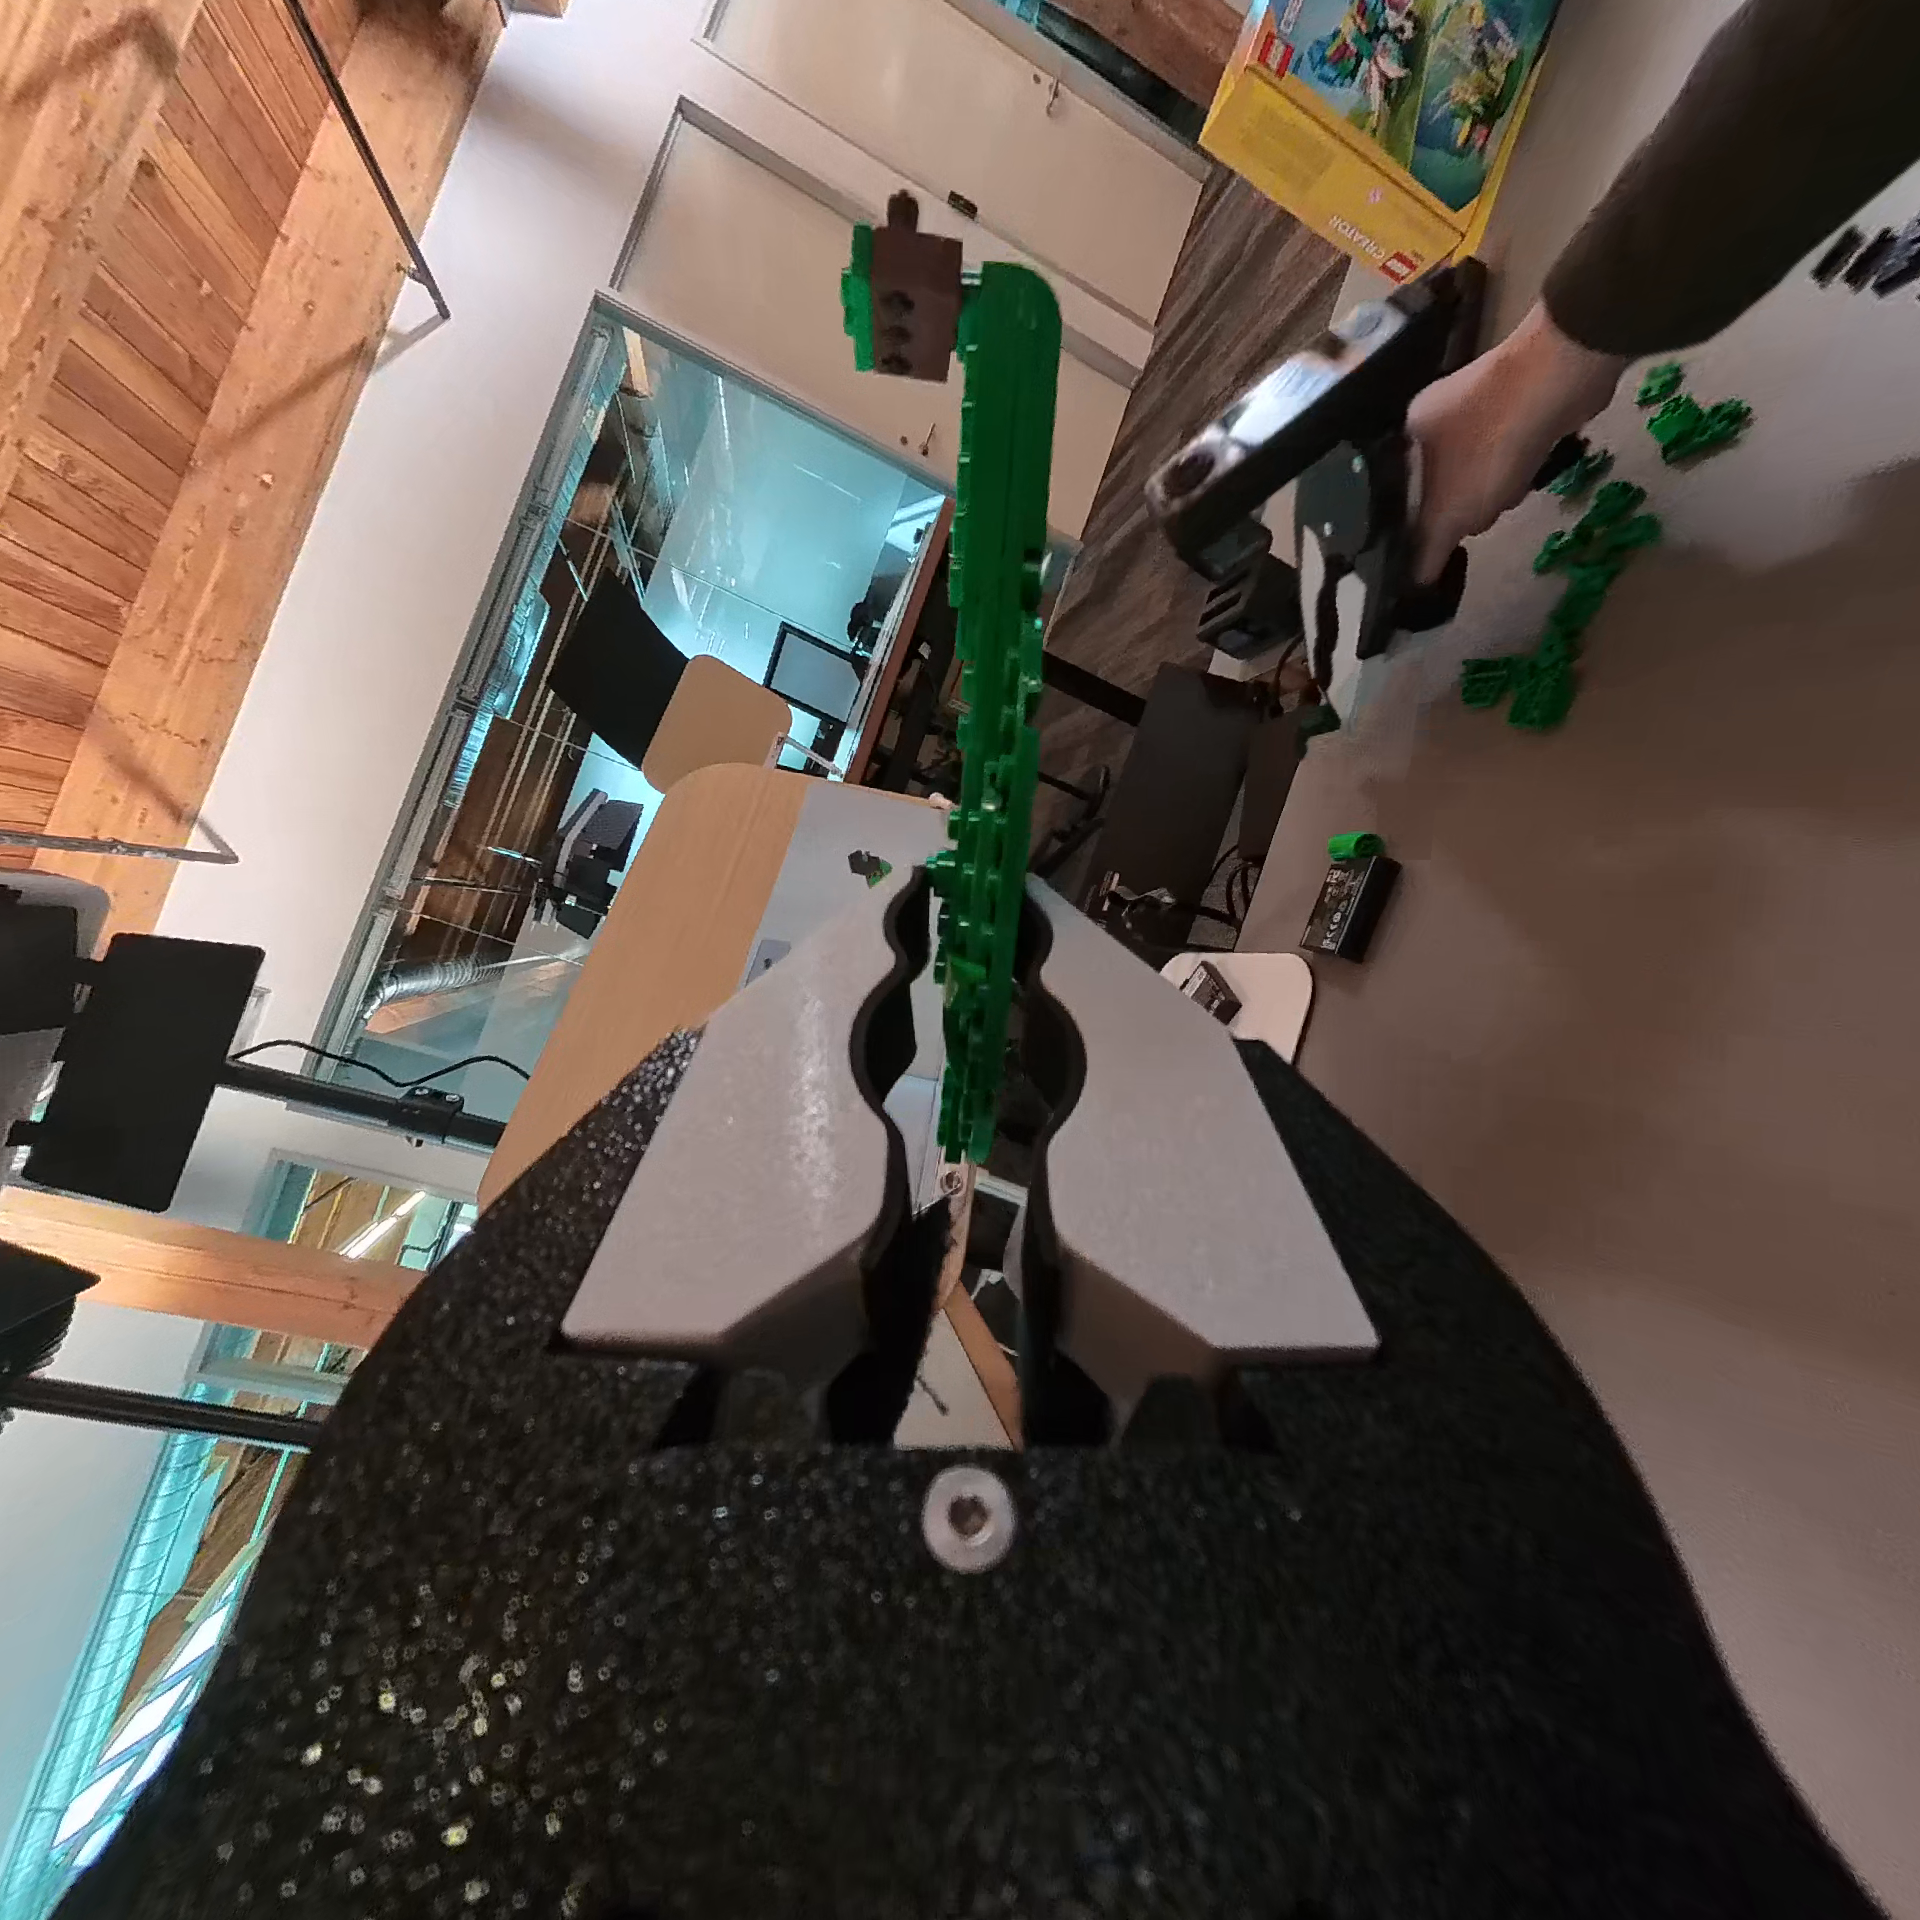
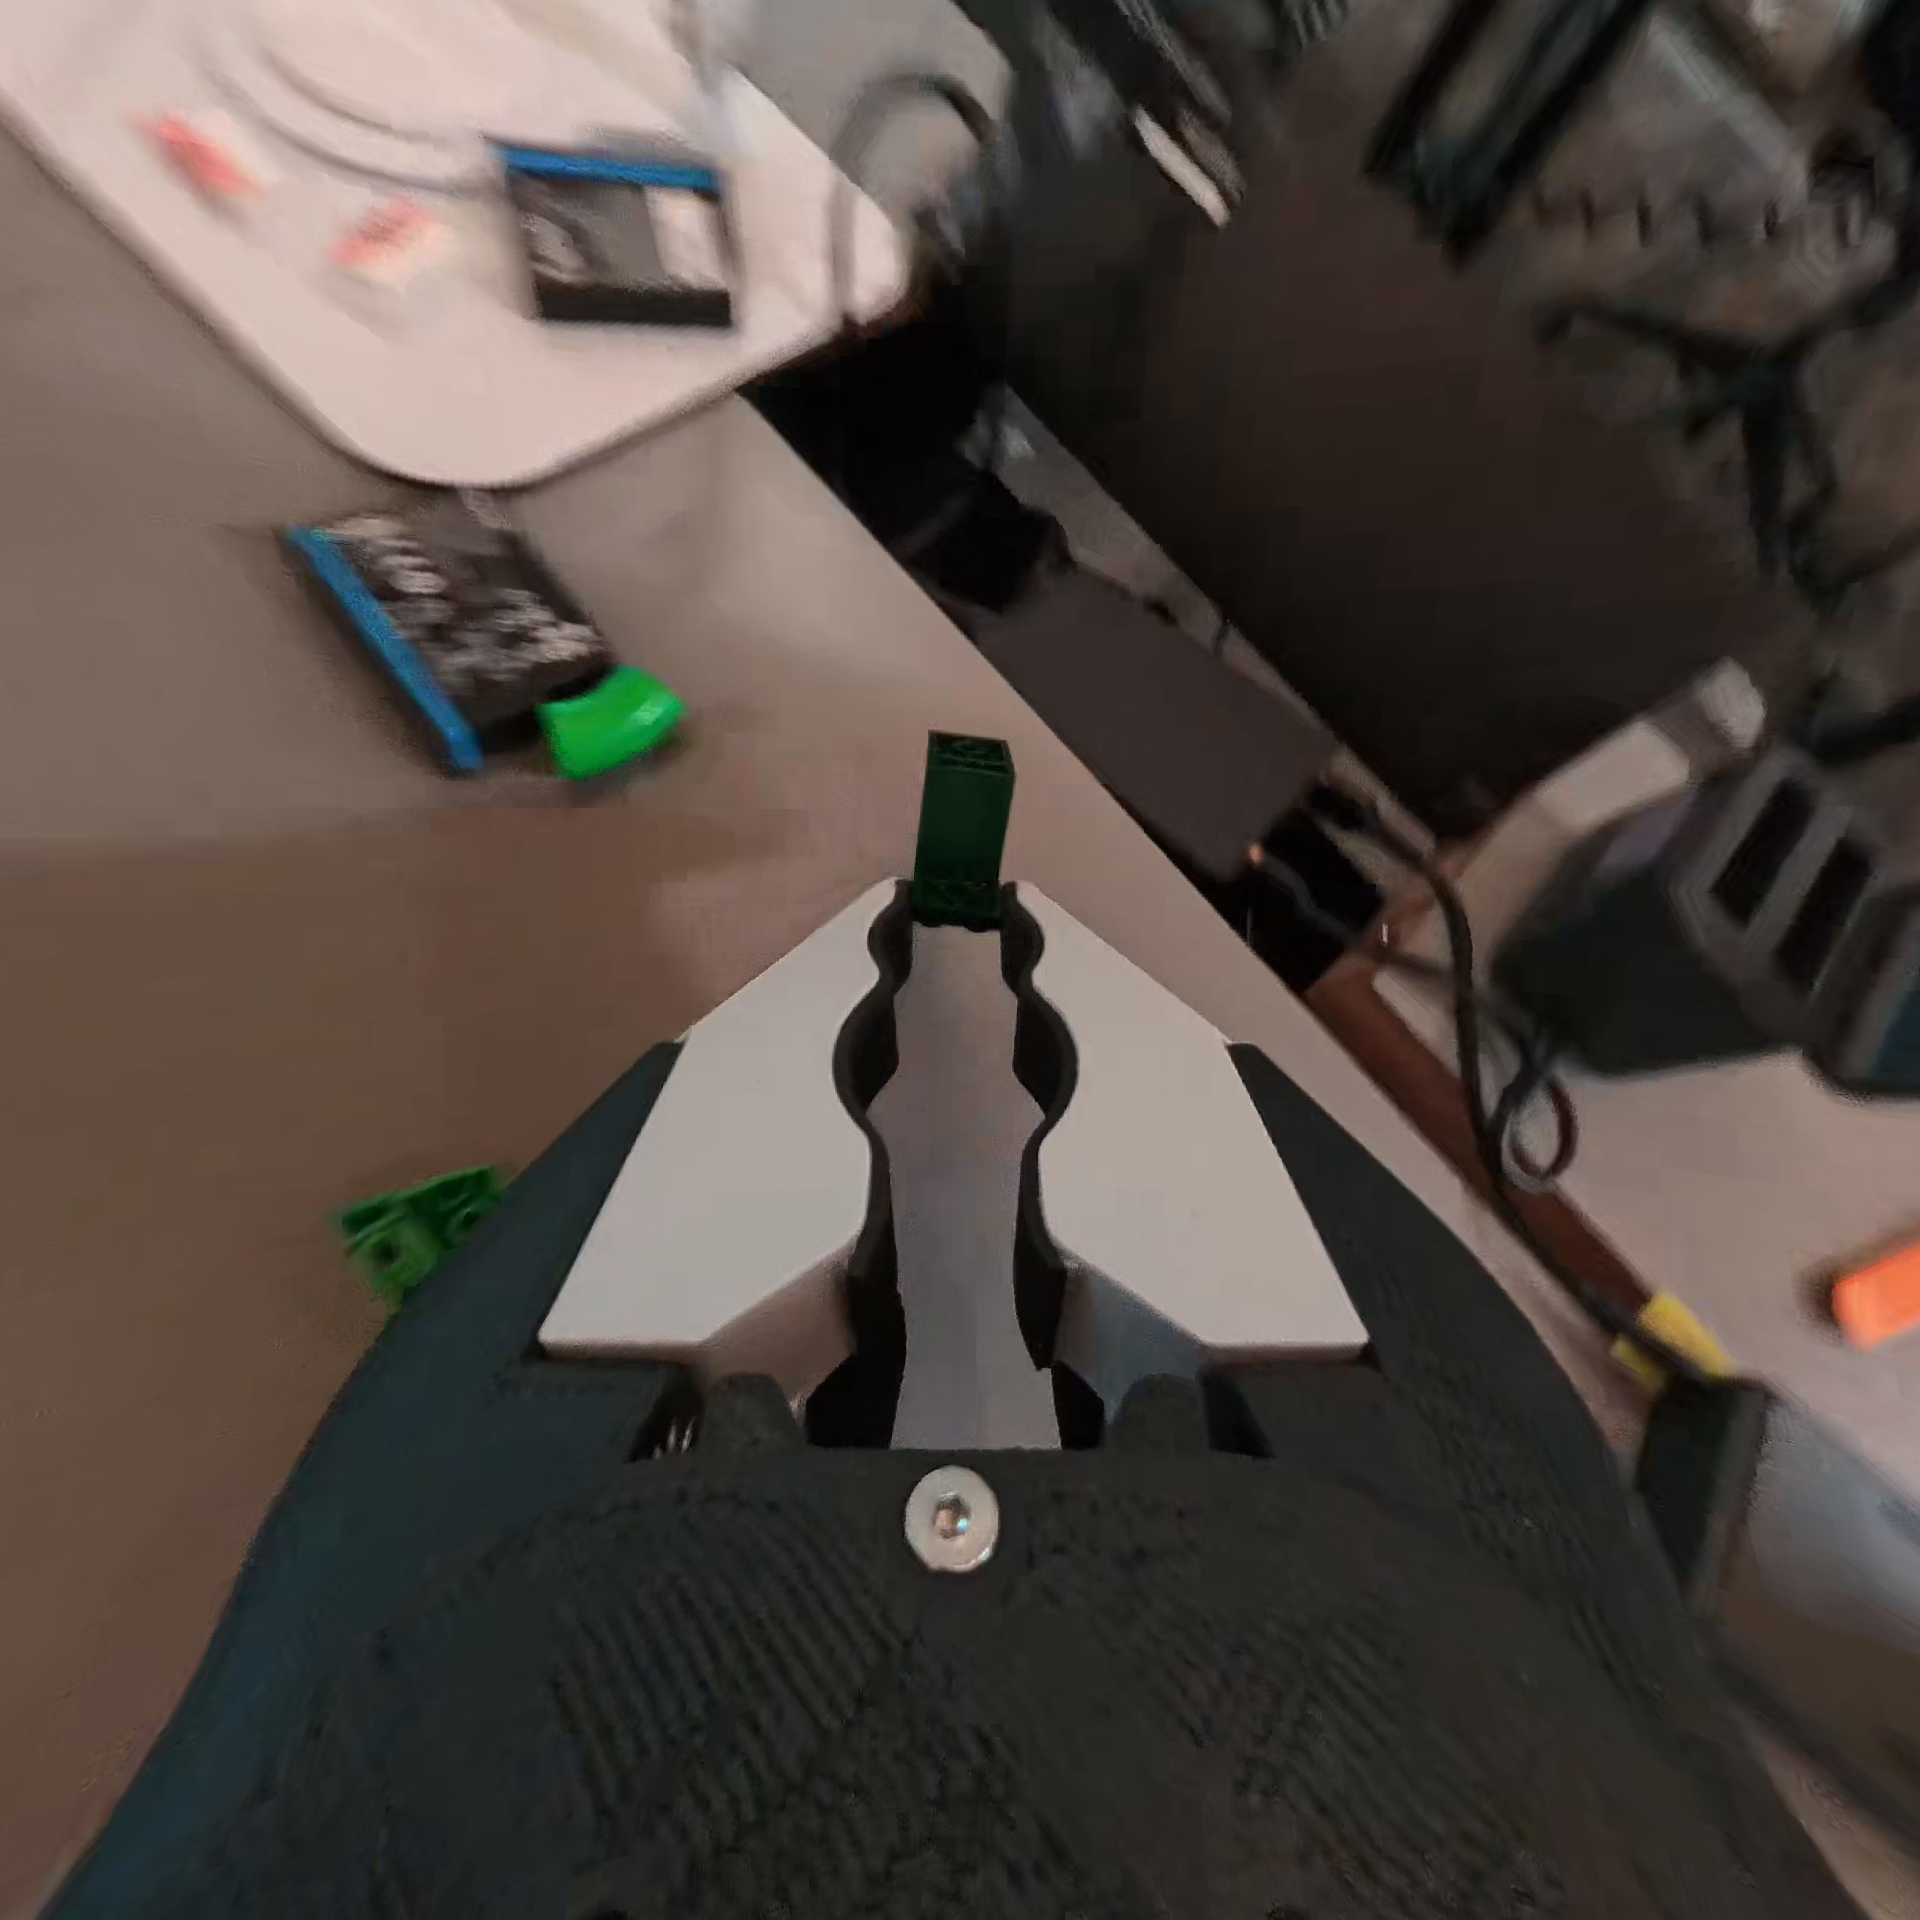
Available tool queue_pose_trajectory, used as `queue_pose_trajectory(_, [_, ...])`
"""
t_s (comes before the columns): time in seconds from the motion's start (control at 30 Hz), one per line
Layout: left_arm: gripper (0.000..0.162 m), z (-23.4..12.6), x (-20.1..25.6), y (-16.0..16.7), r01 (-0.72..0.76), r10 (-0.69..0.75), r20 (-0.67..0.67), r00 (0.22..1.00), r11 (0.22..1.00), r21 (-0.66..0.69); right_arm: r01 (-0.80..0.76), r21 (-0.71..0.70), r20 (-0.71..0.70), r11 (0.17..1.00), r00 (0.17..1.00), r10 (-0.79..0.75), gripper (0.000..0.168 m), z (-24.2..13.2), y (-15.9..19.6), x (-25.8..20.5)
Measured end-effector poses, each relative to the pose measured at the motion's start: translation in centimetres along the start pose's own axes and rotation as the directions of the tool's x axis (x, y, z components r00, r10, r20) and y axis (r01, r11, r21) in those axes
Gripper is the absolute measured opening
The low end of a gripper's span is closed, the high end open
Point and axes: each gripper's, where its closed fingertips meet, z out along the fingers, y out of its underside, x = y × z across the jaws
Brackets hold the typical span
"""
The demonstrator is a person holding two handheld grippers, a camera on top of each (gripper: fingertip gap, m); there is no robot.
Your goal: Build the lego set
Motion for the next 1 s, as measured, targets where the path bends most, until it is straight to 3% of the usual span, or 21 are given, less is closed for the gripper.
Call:
queue_pose_trajectory(0.13, [0.012, -0.5, -0.3, -0.2, 0.007, -0.007, 0.011, 1.0, 1.0, 0.02, 0.313, 0.167, 0.063, 0.935, 0.943, -0.327, 0.015, -5.3, -3.1, -4.4])
queue_pose_trajectory(0.27, [0.012, -0.7, -0.2, -1.2, -0.007, 0.006, 0.007, 1.0, 0.998, 0.063, 0.571, 0.196, 0.091, 0.797, 0.799, -0.595, 0.015, -11.4, -3.8, -8.7])
queue_pose_trajectory(0.37, [0.012, -0.7, 0.2, -2.2, -0.022, 0.023, -0.006, 1.0, 0.995, 0.095, 0.699, -0.043, 0.243, 0.714, 0.7, -0.671, 0.015, -14.3, -0.3, -10.1])
queue_pose_trajectory(0.43, [0.012, -0.6, 0.5, -2.8, -0.034, 0.036, -0.015, 0.999, 0.994, 0.108, 0.73, -0.232, 0.422, 0.643, 0.671, -0.61, 0.015, -16.3, 3.2, -11.0])
queue_pose_trajectory(0.5, [0.012, -0.5, 0.8, -3.2, -0.044, 0.047, -0.024, 0.999, 0.992, 0.115, 0.768, -0.373, 0.525, 0.52, 0.637, -0.565, 0.015, -18.0, 5.8, -11.1])
queue_pose_trajectory(0.6, [0.012, -0.4, 1.1, -3.6, -0.055, 0.06, -0.034, 0.998, 0.991, 0.124, 0.817, -0.495, 0.602, 0.294, 0.567, -0.562, 0.015, -19.2, 8.2, -10.6])
queue_pose_trajectory(0.67, [0.012, -0.4, 1.2, -3.9, -0.061, 0.066, -0.037, 0.997, 0.99, 0.128, 0.858, -0.479, 0.629, 0.185, 0.483, -0.609, 0.015, -18.6, 8.7, -11.0])
queue_pose_trajectory(0.73, [0.012, -0.5, 1.2, -4.0, -0.063, 0.068, -0.037, 0.997, 0.989, 0.131, 0.916, -0.394, 0.655, 0.078, 0.34, -0.675, 0.015, -17.7, 8.7, -12.2])
queue_pose_trajectory(0.83, [0.012, -0.8, 1.1, -4.0, -0.059, 0.064, -0.032, 0.997, 0.989, 0.138, 0.971, -0.172, 0.601, -0.165, -0.029, -0.799, 0.015, -16.1, 7.7, -14.1])
queue_pose_trajectory(0.93, [0.012, -1.1, 0.9, -4.0, -0.053, 0.058, -0.026, 0.998, 0.988, 0.144, 0.881, 0.032, 0.35, -0.473, -0.453, -0.82, 0.015, -14.9, 6.0, -16.4])
queue_pose_trajectory(1.0, [0.012, -1.2, 0.8, -4.1, -0.05, 0.054, -0.023, 0.998, 0.988, 0.149, 0.814, 0.083, 0.225, -0.575, -0.577, -0.785, 0.016, -14.9, 6.2, -17.3])
